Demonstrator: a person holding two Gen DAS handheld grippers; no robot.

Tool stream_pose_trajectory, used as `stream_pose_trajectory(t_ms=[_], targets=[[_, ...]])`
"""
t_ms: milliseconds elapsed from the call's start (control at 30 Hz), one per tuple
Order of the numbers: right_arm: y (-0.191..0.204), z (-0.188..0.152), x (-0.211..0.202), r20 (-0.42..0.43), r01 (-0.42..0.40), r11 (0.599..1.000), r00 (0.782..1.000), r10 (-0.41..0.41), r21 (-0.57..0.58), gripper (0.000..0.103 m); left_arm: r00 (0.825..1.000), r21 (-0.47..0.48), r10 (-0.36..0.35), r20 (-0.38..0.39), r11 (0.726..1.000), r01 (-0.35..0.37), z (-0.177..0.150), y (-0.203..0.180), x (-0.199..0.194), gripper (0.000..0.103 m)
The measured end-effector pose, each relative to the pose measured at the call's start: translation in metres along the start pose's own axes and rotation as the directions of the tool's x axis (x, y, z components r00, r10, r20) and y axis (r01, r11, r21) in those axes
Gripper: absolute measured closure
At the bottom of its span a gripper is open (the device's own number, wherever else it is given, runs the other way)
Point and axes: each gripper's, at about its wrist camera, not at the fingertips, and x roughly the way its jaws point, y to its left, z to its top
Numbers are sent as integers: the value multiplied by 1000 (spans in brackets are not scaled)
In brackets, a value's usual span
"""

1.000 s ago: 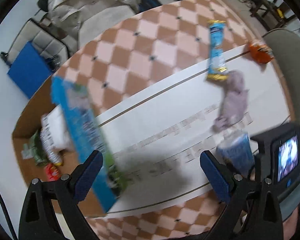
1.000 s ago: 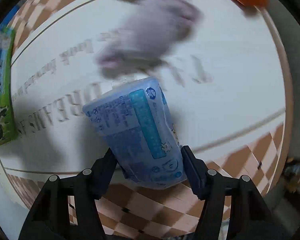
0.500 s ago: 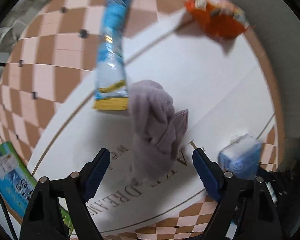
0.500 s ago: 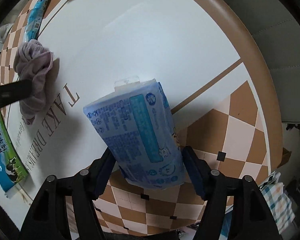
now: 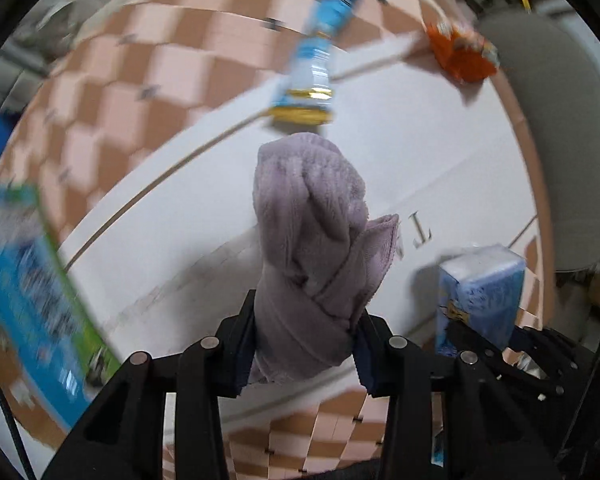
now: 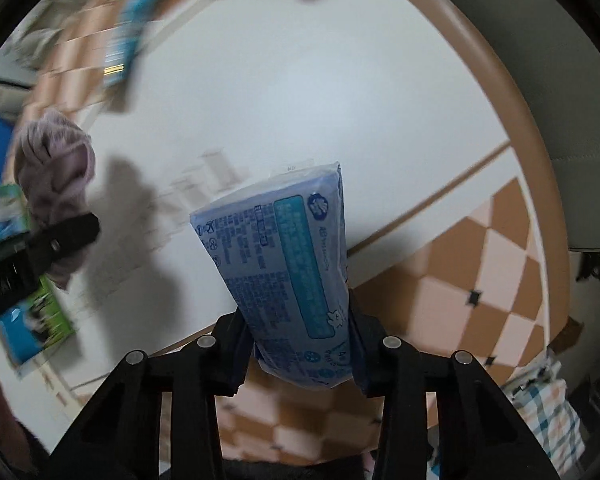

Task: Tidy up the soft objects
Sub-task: 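Grasp the lilac cloth with the left tool while the right tool grasps the blue tissue pack, then place the cloth and tissue pack into the box and open both tools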

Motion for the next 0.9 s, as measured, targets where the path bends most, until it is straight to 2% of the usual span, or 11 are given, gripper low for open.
stream_pose_trajectory(t_ms=[67,200,233,367,400,467,533,633,833,900], targets=[[24,-13,-17,16,-45,998,999,46,-42,60,998,-53,-33,54,998,36,-28,29,-35,65],[90,-43,-54,31,-153,976,987,160,-154,60,988,-169,-40,147,983,65,-76,98,-93,65],[115,-53,-65,31,-185,964,980,195,-193,60,987,-190,-38,157,979,68,-80,116,-101,65],[213,-81,-94,-5,-277,901,956,292,-333,60,978,-325,-21,208,941,90,-134,219,-135,65],[239,-76,-96,-20,-288,890,954,301,-353,60,977,-359,-10,213,929,87,-144,241,-139,65],[287,-87,-94,-59,-309,859,948,313,-408,60,979,-416,1,206,905,87,-158,278,-132,65],[321,-95,-86,-80,-306,846,950,303,-437,60,982,-468,-20,185,877,106,-163,308,-123,65],[373,-102,-60,-115,-283,841,959,260,-460,60,985,-541,-111,135,824,167,-165,354,-93,65],[422,-91,0,-153,-208,865,976,154,-457,60,964,-620,-256,72,745,245,-155,393,-44,65],[429,-87,17,-163,-183,872,979,121,-454,60,957,-625,-285,52,739,254,-149,397,-31,65]])
